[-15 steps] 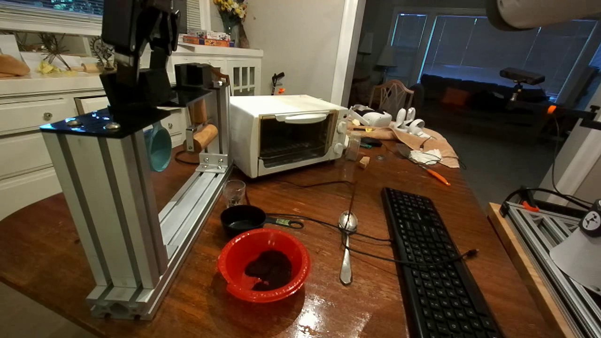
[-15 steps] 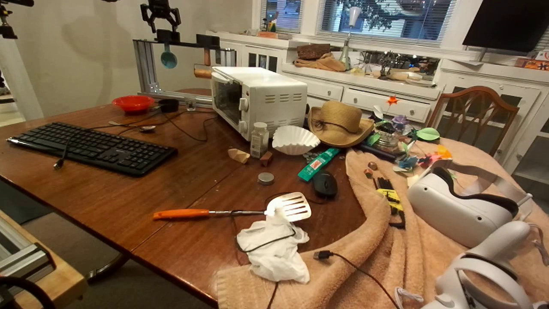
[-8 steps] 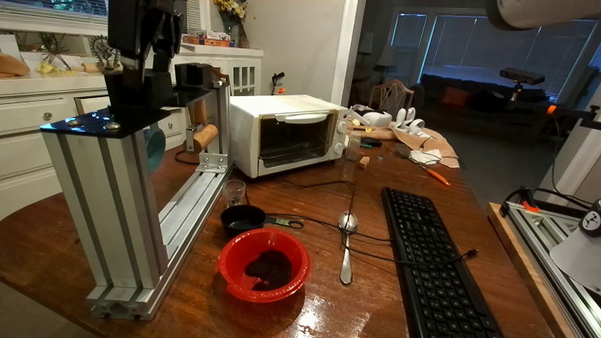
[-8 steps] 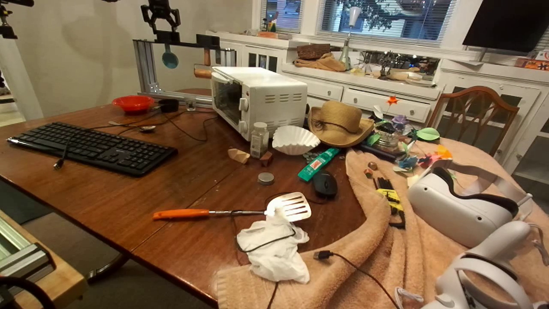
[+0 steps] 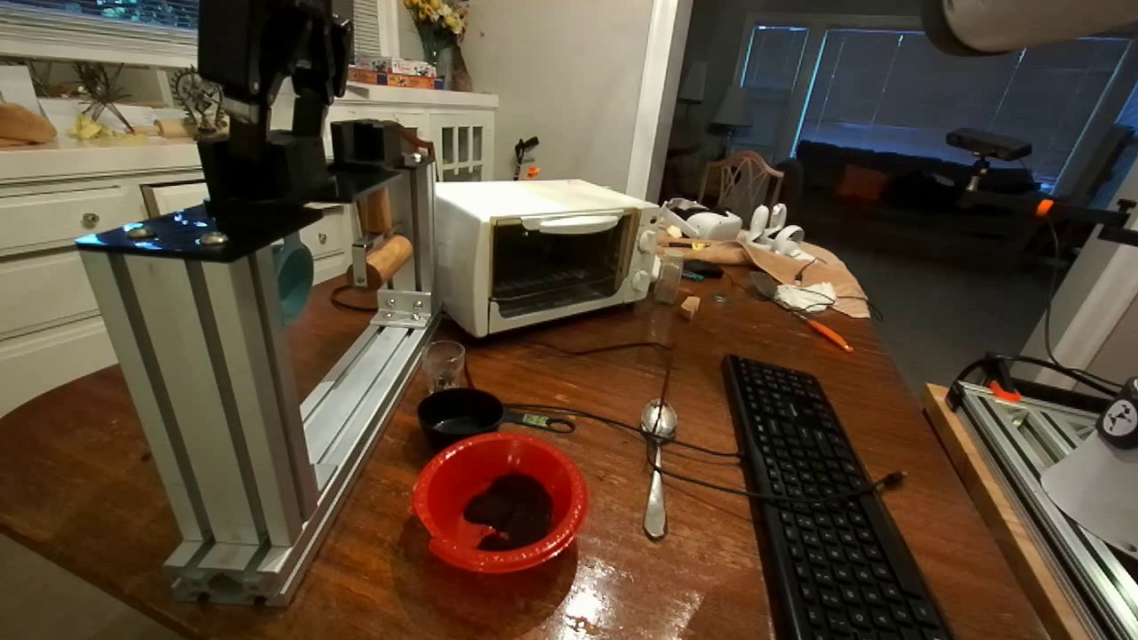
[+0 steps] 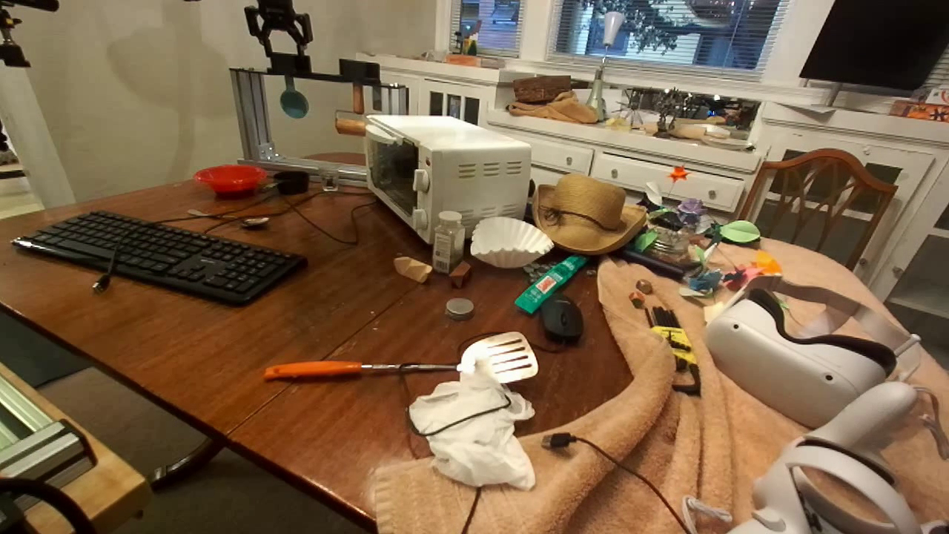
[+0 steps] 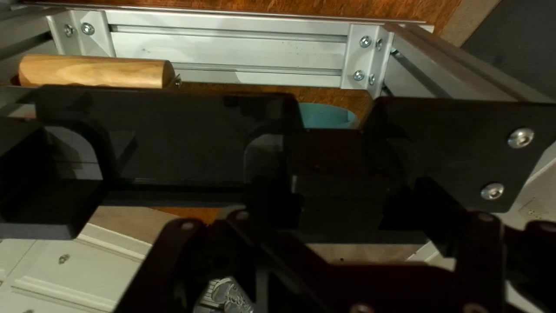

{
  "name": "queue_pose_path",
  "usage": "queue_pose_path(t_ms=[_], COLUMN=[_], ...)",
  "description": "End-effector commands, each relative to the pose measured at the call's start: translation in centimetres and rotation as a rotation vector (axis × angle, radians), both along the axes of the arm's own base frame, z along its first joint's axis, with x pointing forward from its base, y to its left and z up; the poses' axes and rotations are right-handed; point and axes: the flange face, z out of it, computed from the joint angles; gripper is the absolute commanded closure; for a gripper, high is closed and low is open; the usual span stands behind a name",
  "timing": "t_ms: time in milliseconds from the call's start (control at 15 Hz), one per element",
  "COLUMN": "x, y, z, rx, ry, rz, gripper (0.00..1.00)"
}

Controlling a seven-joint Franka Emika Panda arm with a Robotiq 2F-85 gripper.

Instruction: Pick up the blue scooper from the rack on the left and use it to stir the contents of the red bowl

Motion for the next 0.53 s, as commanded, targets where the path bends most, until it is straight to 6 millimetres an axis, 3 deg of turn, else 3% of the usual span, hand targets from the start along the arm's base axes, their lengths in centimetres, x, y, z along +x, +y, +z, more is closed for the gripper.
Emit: queue_pose_path(t_ms=[0, 467], x=[-0.1, -0.08], y=[-0.3, -0.16], z=[0.11, -0.65], rx=[0.0, 0.005], ry=[0.01, 0.022], rz=[-0.038, -0.033], gripper=[0.13, 0.3])
